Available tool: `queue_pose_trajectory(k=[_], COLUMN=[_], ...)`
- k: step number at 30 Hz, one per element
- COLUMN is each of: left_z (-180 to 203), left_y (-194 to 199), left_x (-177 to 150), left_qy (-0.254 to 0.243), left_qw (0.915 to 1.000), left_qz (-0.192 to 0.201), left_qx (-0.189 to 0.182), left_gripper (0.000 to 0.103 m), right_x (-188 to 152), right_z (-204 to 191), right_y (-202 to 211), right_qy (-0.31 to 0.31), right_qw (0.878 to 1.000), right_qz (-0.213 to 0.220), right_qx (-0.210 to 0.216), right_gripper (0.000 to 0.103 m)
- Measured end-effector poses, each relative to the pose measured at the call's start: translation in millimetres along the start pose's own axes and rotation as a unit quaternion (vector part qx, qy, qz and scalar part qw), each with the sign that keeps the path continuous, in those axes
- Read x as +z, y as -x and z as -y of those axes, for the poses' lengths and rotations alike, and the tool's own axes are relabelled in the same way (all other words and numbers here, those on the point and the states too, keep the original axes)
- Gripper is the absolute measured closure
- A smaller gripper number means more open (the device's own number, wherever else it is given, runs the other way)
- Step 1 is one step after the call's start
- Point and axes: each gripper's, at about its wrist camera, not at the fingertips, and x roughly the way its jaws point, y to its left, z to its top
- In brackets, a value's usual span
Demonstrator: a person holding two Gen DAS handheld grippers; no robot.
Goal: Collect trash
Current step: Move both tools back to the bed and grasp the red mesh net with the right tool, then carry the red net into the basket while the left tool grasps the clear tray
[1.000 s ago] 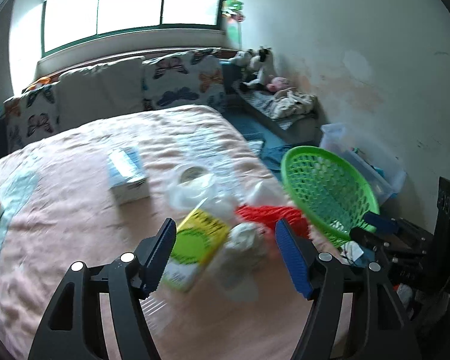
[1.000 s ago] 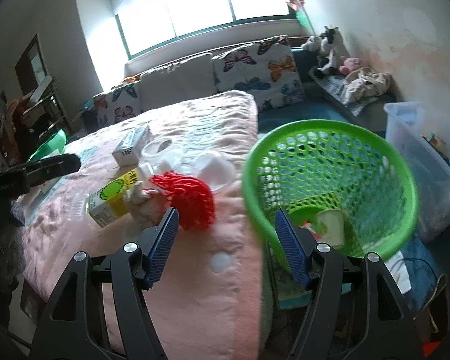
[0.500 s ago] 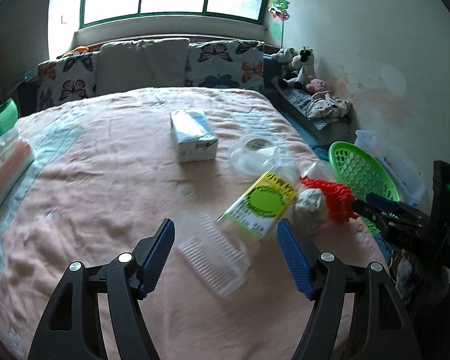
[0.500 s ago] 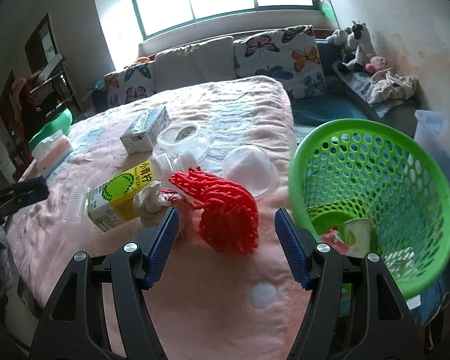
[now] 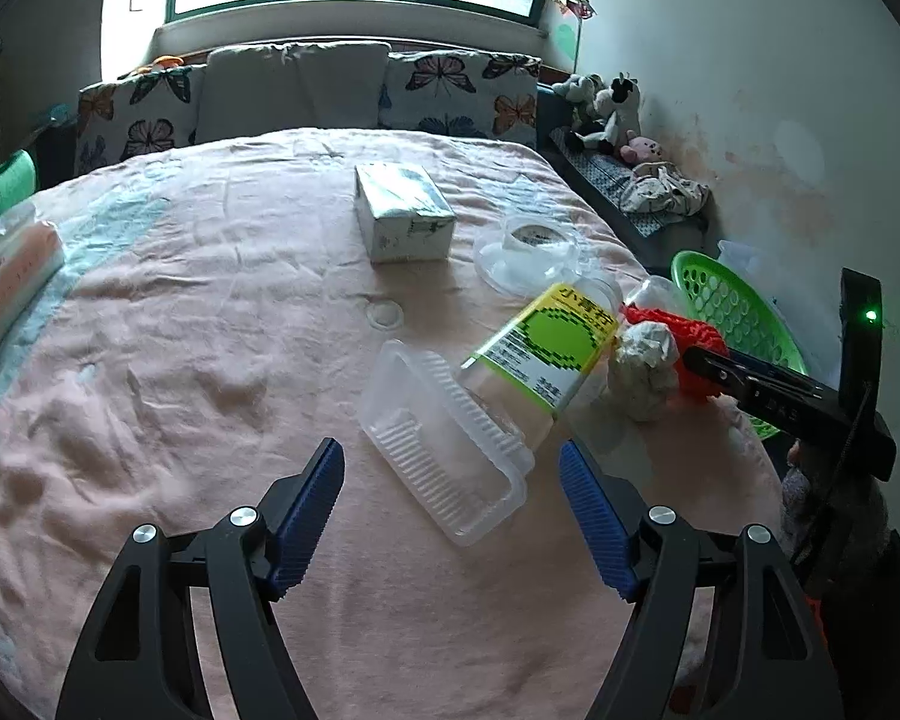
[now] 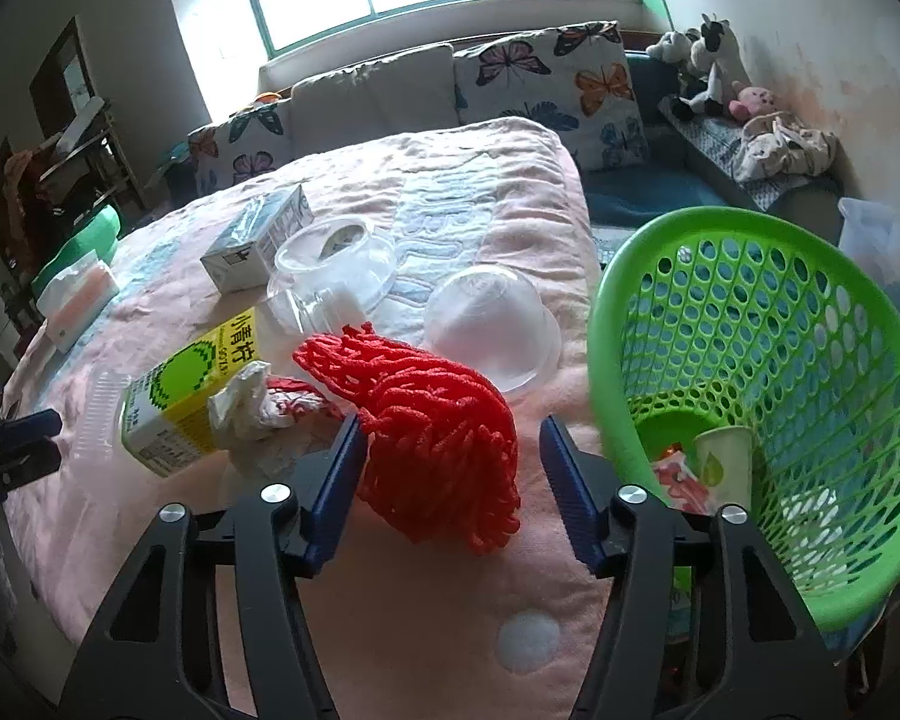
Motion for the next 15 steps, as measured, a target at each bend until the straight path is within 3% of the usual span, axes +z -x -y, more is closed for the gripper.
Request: queue_pose_trajectory(k=[5, 7, 15], left_z=[4.5, 5.2, 11.1], left_y=[-9.4, -12.1, -19.0], left_x=[-3.1, -5.1, -10.2], left_qy=[-0.006, -0.005, -0.015], left_qw=[0.9999, 0.9999, 0.9996], left_qz=[-0.007, -0.010, -0.013], left_qx=[-0.007, -0.011, -0.019], left_gripper=[0.035, 0.041, 0.060], right_x=[-1.5, -1.7, -2.1], right_z=[1.1, 1.6, -0.6], right_y=[0.8, 2.6, 16.8], right_qy=[0.001, 0.000, -0.003], right_qw=[1.000, 1.000, 1.000], right_qz=[0.001, 0.004, 0.017], right_qx=[0.001, 0.001, 0.002], right_gripper=[0.056, 0.059, 0.061])
